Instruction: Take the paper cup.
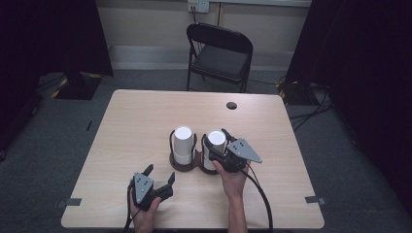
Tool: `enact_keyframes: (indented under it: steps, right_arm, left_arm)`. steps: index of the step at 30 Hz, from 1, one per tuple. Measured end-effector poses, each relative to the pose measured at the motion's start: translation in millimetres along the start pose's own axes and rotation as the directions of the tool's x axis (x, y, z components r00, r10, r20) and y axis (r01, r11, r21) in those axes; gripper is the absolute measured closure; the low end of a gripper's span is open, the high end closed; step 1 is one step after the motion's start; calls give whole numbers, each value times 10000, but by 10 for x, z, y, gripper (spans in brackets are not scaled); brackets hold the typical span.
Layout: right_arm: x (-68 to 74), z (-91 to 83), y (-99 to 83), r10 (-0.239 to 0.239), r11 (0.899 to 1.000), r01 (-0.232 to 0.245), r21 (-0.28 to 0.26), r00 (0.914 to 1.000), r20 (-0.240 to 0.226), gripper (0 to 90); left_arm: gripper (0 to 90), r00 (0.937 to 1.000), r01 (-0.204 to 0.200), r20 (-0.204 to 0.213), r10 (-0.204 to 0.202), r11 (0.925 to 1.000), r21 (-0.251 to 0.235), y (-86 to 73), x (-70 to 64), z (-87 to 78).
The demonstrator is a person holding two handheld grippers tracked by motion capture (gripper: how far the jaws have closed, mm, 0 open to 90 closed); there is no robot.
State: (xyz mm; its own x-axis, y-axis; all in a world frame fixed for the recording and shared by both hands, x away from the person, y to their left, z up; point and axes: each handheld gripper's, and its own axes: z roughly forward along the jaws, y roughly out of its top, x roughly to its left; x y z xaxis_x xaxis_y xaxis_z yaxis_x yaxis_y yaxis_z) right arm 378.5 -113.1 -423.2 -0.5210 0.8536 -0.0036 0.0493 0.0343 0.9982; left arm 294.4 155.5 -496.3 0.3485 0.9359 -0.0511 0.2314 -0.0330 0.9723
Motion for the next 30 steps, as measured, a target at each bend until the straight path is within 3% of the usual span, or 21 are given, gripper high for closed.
enact_keyframes:
  steps: [18, 30]
  right_arm:
    - [10, -165, 115, 171, 9925, -147, -1215, 9997, 186, 349]
    - [-61, -228, 186, 386, 9862, -358, -1617, 9992, 143, 350]
  left_arm:
    - [178, 10000, 70, -43, -70, 10000, 23, 1, 2, 5]
    - [194, 10000, -59, -57, 60, 10000, 58, 3, -5, 5]
